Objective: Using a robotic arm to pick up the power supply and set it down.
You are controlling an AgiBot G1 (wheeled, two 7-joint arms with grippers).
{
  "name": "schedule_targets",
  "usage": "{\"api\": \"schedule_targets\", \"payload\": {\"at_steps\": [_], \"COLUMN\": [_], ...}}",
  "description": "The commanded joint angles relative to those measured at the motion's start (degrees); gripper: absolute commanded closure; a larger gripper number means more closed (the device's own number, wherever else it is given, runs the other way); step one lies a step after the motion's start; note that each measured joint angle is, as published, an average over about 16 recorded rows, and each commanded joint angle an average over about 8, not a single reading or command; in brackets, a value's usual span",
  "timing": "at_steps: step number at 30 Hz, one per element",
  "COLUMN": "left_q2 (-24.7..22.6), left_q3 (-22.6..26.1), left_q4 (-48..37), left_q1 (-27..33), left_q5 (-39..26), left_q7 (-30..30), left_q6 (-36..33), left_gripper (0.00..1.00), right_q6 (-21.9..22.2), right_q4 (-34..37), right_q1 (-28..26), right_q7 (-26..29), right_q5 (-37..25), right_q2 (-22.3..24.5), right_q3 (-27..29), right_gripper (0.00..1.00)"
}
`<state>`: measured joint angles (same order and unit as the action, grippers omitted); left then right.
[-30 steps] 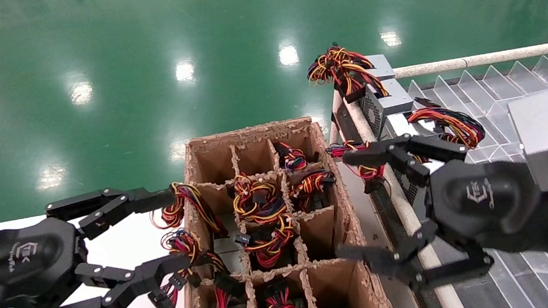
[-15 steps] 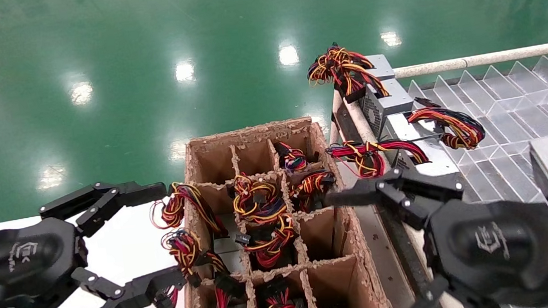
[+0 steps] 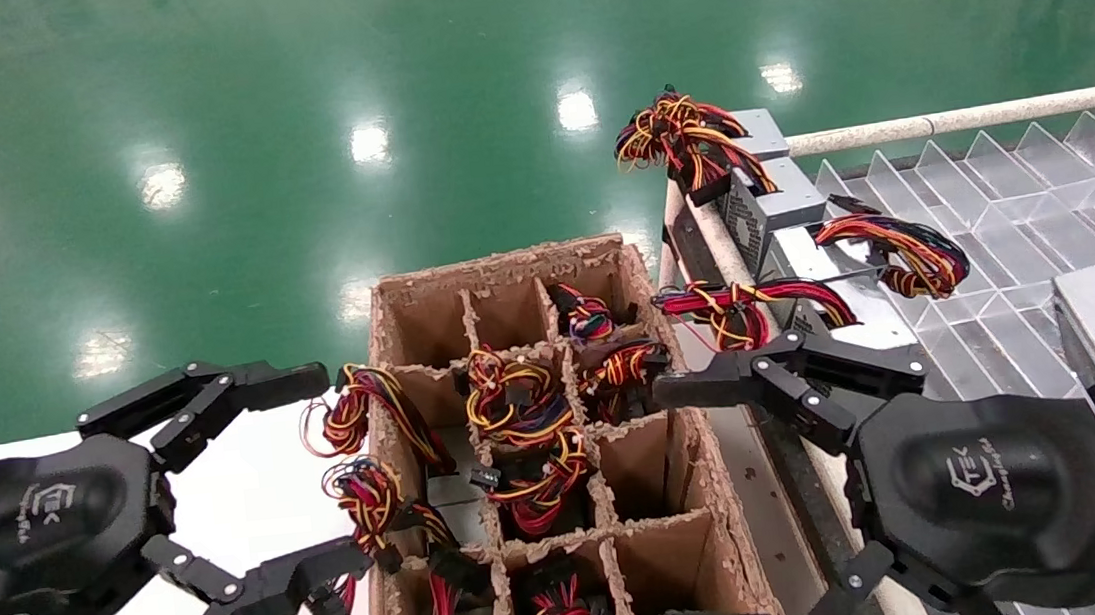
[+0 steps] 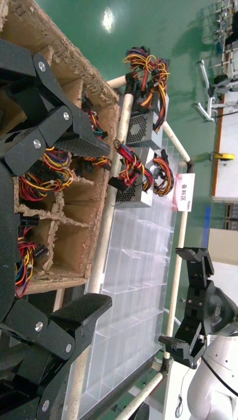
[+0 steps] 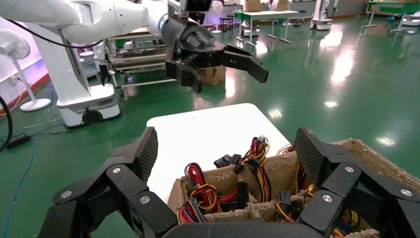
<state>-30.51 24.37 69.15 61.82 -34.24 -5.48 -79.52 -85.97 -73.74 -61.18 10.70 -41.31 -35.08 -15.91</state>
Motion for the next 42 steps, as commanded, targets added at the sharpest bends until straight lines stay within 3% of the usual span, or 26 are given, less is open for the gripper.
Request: {"api": "schedule_targets", "payload": {"at_steps": [1,42], "left_q2": [0.00,0.00], "left_q3": [0.00,0.00], "left_q4": [0.00,0.00], "left_q1": [0.00,0.00], "left_q5": [0.00,0.00], "left_q7": [0.00,0.00], "left_q6": [0.00,0.00], "left_gripper": [0.00,0.00], "right_q6": [0.06,0.33], "right_q4": [0.04,0.20], "right_q1": [-0.08,-0.42], "right_q7": [0.00,0.05], "right_q5": [-0.13,-0.62], "right_q2": [0.01,0.08], "right_q3": [-0.02,-0.12], "right_gripper": [0.00,0.00]}}
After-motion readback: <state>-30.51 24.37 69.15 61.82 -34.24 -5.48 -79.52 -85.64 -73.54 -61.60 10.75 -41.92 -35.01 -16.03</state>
